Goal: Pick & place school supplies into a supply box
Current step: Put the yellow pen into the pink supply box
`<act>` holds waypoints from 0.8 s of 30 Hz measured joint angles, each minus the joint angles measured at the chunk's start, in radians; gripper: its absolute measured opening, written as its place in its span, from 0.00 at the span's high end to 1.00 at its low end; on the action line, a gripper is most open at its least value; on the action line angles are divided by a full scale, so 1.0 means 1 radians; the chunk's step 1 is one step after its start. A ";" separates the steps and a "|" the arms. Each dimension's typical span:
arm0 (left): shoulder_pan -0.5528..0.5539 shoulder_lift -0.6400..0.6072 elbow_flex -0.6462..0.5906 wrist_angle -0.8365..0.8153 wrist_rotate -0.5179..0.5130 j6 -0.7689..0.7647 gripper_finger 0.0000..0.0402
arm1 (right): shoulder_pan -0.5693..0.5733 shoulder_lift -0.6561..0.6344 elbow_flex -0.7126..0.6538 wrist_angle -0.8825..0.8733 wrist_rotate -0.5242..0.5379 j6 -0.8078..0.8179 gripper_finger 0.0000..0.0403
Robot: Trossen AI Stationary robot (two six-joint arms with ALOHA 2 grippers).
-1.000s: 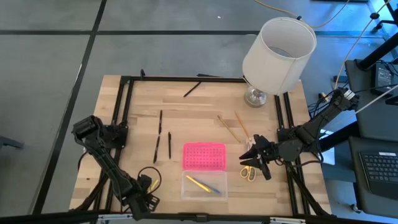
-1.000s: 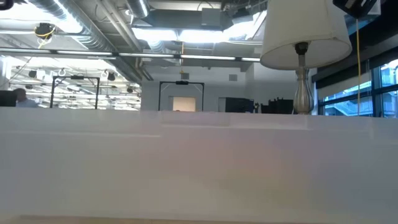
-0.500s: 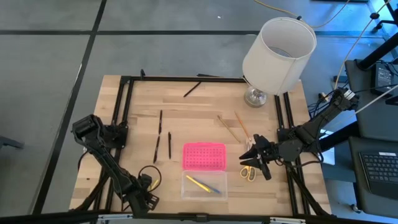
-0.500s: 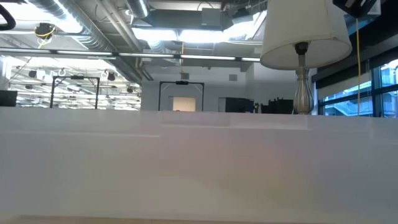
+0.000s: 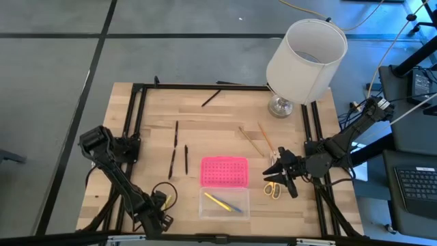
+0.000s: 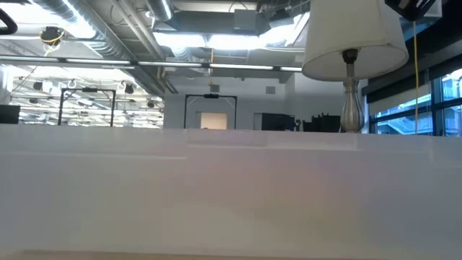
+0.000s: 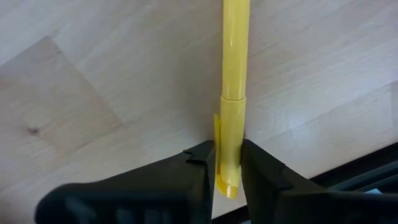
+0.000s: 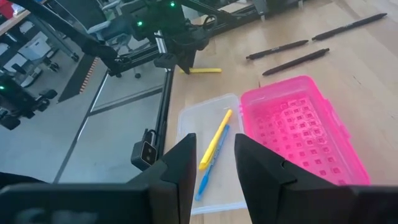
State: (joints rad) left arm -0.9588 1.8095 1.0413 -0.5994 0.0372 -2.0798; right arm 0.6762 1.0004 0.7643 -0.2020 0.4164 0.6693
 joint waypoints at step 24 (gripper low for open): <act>0.040 -0.182 0.064 0.012 -0.379 0.215 0.90 | 0.000 0.000 0.000 -0.002 0.000 0.002 0.71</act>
State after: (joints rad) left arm -0.9185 1.6275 1.1054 -0.5877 -0.3413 -1.8648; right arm 0.6762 1.0004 0.7643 -0.2035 0.4168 0.6715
